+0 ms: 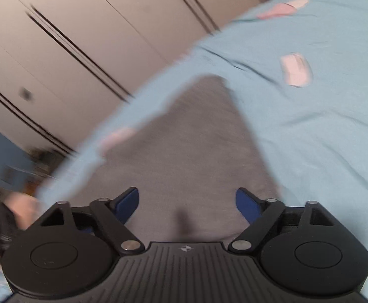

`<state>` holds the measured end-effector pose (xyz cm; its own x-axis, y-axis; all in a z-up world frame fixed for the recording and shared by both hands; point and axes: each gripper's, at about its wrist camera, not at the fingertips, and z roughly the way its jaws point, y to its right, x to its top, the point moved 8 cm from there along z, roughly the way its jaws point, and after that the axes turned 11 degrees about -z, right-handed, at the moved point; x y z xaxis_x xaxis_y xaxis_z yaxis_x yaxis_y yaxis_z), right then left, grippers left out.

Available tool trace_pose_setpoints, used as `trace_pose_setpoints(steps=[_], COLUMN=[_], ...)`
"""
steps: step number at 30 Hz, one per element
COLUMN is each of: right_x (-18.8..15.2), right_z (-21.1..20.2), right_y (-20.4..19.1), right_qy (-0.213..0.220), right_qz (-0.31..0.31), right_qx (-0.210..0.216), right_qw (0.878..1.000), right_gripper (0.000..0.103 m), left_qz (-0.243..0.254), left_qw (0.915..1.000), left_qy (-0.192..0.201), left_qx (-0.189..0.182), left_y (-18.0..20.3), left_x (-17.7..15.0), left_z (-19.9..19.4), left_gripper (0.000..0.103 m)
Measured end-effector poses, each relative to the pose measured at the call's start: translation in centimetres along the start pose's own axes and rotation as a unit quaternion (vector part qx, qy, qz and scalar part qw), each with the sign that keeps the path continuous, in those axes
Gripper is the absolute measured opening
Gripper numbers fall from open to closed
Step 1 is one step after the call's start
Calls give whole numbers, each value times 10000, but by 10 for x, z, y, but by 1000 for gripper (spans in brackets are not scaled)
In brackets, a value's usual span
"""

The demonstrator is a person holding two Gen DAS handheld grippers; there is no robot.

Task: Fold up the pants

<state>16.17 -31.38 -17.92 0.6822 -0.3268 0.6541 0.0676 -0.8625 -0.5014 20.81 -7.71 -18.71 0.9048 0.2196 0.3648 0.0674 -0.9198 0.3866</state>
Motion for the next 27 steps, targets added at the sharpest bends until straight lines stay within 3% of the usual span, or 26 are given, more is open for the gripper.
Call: trace_pose_setpoints(steps=[2,4,6,7,9,10,11,12,14,15,17,18,20,22,24,25,26,27], right_x=[1,12,30,38,49,51,49,45,34,28,23,25,26,23,21,21,21,20], right_z=[-5,-18,-35,-40,-35,-28,-21,-12,7,13,19,19,18,20,21,22,23,23], right_y=[0,-2,-8,-12,-16,-15,-14,-11,0,5,12,14,16,20,23,25,25,24], right_qy=[95,350,947,1191,1310,1248,1130,951,552,470,425,435,467,477,486,491,494,491], right_qz=[-228,-235,-373,-458,-585,-621,-684,-814,-1088,-1145,-1171,-1122,-1052,-1034,-1031,-1023,-1005,-977], right_qx=[-121,-226,-174,-108,-77,-137,-266,-506,-1065,-1154,-1127,-1098,-1045,-1013,-984,-970,-953,-941], right_qw=[9996,9989,9947,9918,9896,9901,9909,9908,9868,9856,9858,9866,9878,9883,9886,9888,9891,9895], right_gripper=[57,63,74,75,74,72,56,33,23,23,24,24,24,25,27,28,28,29], left_qz=[-127,-201,-303,-323,-206,-113,20,161,386,465,619,708,834,856,949,870,677,510], left_qw=[9996,9975,9961,9955,9940,9940,9939,9938,9929,9929,9932,9925,9900,9886,9854,9856,9869,9886], left_qy=[153,448,790,891,1011,1040,1074,1086,1116,1079,983,991,962,1078,1252,1292,1308,1250], left_qx=[217,499,229,6,-371,-334,-235,-175,-164,-190,-100,77,601,612,663,659,663,665], left_y=[-8,-12,0,9,30,40,48,58,76,83,93,95,89,85,84,79,69,60], left_x=[6,14,24,29,38,42,45,50,57,58,55,59,61,62,68,73,80,84], left_z=[-10,-25,-41,-46,-47,-43,-40,-35,-20,-12,7,21,45,48,43,41,38,37], left_gripper=[76,79,84,88,94,94,94,94,93,92,86,84,70,70,60,47,27,18])
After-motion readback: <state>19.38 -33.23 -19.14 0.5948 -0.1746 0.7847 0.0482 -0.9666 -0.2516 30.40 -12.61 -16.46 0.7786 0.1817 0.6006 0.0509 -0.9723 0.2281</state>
